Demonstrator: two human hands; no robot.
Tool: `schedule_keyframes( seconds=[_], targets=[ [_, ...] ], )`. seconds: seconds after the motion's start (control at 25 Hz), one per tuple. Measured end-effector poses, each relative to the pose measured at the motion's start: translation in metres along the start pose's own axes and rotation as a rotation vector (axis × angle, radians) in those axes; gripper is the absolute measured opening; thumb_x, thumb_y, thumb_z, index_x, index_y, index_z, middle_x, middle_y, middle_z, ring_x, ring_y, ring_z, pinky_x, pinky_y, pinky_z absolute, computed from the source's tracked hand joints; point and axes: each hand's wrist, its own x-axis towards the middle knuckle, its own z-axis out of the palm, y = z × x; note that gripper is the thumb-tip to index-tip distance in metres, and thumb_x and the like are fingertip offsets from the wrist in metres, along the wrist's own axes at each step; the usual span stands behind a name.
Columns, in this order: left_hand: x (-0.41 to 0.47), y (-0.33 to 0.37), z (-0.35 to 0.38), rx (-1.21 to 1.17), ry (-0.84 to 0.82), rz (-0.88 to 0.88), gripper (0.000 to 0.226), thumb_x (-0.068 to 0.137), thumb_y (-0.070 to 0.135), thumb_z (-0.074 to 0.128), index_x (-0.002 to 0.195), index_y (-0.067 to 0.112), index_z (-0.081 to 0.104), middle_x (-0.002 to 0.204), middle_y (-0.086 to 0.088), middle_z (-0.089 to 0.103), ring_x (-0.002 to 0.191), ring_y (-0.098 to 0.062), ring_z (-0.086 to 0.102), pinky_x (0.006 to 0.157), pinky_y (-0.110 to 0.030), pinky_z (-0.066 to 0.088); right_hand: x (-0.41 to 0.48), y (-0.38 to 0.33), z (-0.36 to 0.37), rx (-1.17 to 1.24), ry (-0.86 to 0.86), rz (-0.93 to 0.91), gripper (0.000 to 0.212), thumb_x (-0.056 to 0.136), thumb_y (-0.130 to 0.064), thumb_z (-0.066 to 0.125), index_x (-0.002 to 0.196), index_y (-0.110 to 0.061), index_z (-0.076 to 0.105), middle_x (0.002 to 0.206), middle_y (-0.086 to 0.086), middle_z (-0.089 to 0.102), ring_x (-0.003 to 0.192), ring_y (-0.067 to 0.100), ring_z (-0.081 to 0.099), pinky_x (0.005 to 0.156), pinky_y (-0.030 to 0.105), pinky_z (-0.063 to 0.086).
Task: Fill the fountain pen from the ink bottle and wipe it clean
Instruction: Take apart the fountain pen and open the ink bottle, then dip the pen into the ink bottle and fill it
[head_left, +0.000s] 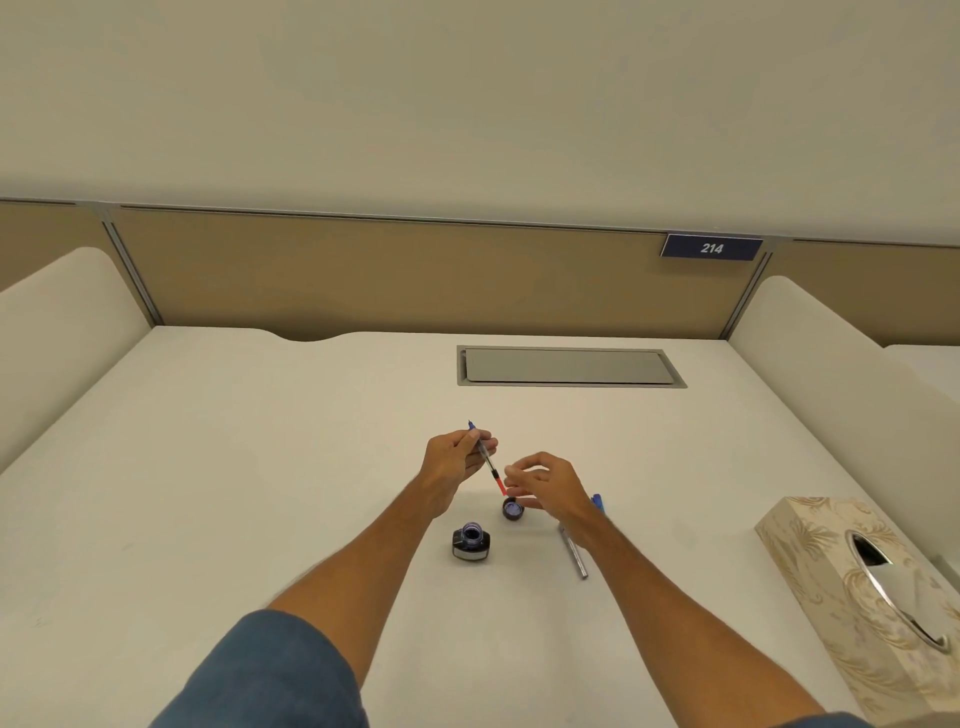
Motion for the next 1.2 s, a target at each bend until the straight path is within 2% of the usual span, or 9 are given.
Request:
schedule_keyframes(
  seconds=[0.12,0.28,0.48,0.64,0.8,0.92,1.0,1.12,1.2],
  targets=[
    [-0.001,0.004,-0.004,-0.010,0.017,0.024,0.028,0.101,0.015,0.043,0.111,-0.001,0.063,0.110,-0.017,0.068,0.103,-0.025,0.066,0.080,-0.021,0.055,0.000,-0.013,0.010,0.005,-0.123,-0.016,0.022,0.081,-0.011,0.074,0.098,-0.001,0.063,0.087,0.014,0.072,0.072,0.021,0.071,0.062,0.027,0.059],
    [-0.002,0.008,-0.012,-0.052,0.035,0.021,0.028,0.100,0.019,0.048,0.111,-0.001,0.064,0.112,-0.017,0.069,0.105,-0.026,0.067,0.095,-0.033,0.051,0.005,-0.015,0.016,0.103,-0.118,-0.036,0.015,0.083,-0.009,0.072,0.096,-0.004,0.066,0.084,0.010,0.071,0.070,0.017,0.069,0.062,0.026,0.057],
    [-0.004,0.019,-0.036,-0.116,0.129,-0.009,0.022,0.093,0.023,0.053,0.101,0.007,0.067,0.105,-0.010,0.070,0.101,-0.022,0.065,0.097,-0.033,0.047,0.012,-0.023,0.009,0.207,-0.086,-0.041,0.009,0.084,-0.006,0.069,0.093,-0.005,0.068,0.082,0.007,0.068,0.071,0.016,0.065,0.064,0.025,0.054],
    [0.001,0.020,-0.050,0.147,0.249,0.143,0.025,0.095,0.013,0.046,0.107,0.007,0.067,0.106,-0.008,0.069,0.101,-0.022,0.062,0.088,-0.027,0.045,0.019,-0.036,0.000,0.156,-0.078,-0.071,0.011,0.084,-0.006,0.069,0.094,-0.001,0.068,0.080,0.007,0.066,0.071,0.016,0.061,0.063,0.024,0.053],
    [0.003,0.023,-0.047,0.393,0.134,0.261,0.027,0.098,0.011,0.045,0.109,0.005,0.068,0.107,-0.008,0.070,0.101,-0.020,0.065,0.082,-0.022,0.045,0.025,-0.053,-0.005,0.099,-0.085,-0.138,0.004,0.084,-0.008,0.069,0.087,-0.005,0.070,0.078,0.008,0.065,0.068,0.015,0.059,0.061,0.023,0.052],
    [0.000,0.026,-0.041,0.384,0.025,0.234,0.024,0.097,0.009,0.048,0.109,0.004,0.068,0.105,-0.010,0.071,0.099,-0.019,0.067,0.088,-0.022,0.048,0.028,-0.063,-0.004,0.033,-0.096,-0.180,0.007,0.084,-0.011,0.070,0.086,-0.005,0.070,0.077,0.007,0.065,0.068,0.015,0.059,0.063,0.025,0.052],
    [-0.003,0.026,-0.039,0.385,-0.062,0.206,0.021,0.094,0.009,0.055,0.110,0.004,0.068,0.101,-0.010,0.072,0.092,-0.012,0.068,0.091,-0.020,0.048,0.030,-0.068,-0.002,-0.012,-0.097,-0.206,0.012,0.084,-0.016,0.071,0.087,-0.005,0.070,0.078,0.006,0.067,0.068,0.015,0.059,0.064,0.026,0.052],
    [-0.009,0.026,-0.037,0.449,-0.138,0.201,0.021,0.088,0.010,0.067,0.108,0.003,0.070,0.093,-0.011,0.073,0.077,-0.005,0.066,0.075,-0.010,0.049,0.032,-0.073,0.001,-0.059,-0.100,-0.242,0.016,0.084,-0.020,0.072,0.088,-0.004,0.070,0.080,0.007,0.069,0.069,0.015,0.061,0.065,0.027,0.053],
    [-0.011,0.026,-0.034,0.440,-0.152,0.190,0.023,0.084,0.009,0.071,0.106,0.001,0.071,0.092,-0.015,0.072,0.074,-0.011,0.064,0.068,-0.013,0.050,0.033,-0.075,0.005,-0.083,-0.102,-0.263,0.018,0.084,-0.020,0.071,0.090,-0.003,0.071,0.081,0.008,0.070,0.068,0.015,0.062,0.065,0.026,0.054]
  ],
)
